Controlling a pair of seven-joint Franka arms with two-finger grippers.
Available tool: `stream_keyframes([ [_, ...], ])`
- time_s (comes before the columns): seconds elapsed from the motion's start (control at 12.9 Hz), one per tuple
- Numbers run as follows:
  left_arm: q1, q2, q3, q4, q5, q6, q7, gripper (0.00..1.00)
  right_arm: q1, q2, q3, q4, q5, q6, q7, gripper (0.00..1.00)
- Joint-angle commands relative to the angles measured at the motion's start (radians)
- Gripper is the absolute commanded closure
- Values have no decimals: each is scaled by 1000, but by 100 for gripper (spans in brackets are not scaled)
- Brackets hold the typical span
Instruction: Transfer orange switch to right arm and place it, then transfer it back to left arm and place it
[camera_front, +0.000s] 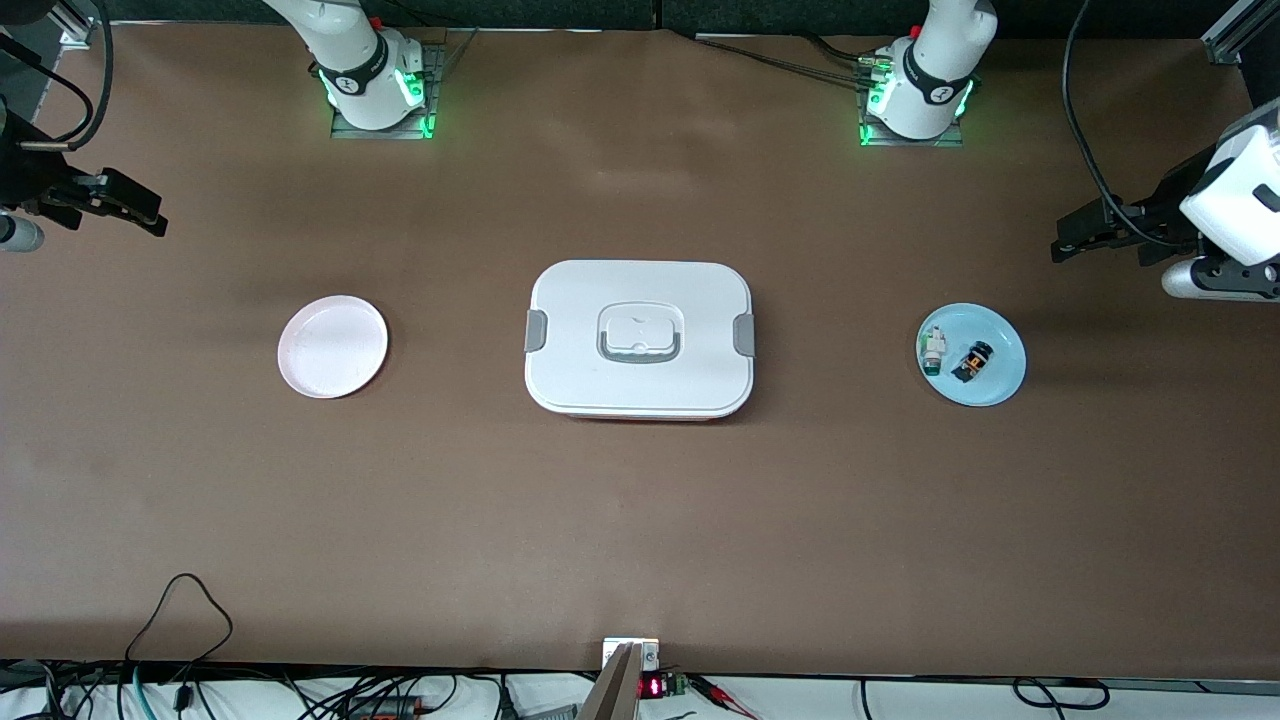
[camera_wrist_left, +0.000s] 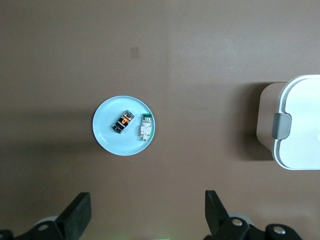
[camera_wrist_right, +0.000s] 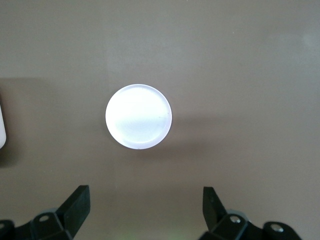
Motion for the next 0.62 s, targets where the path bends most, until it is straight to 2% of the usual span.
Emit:
stream_keyframes([
  [0.0,6,-3,-1,4,6,-13,-3,0,-2,-76,-4,-103,12,55,7,0],
  [0.54,28,3,8,-8,21,-19,-12,0,-4,-71,-6,-93,14,-17,-2,0],
])
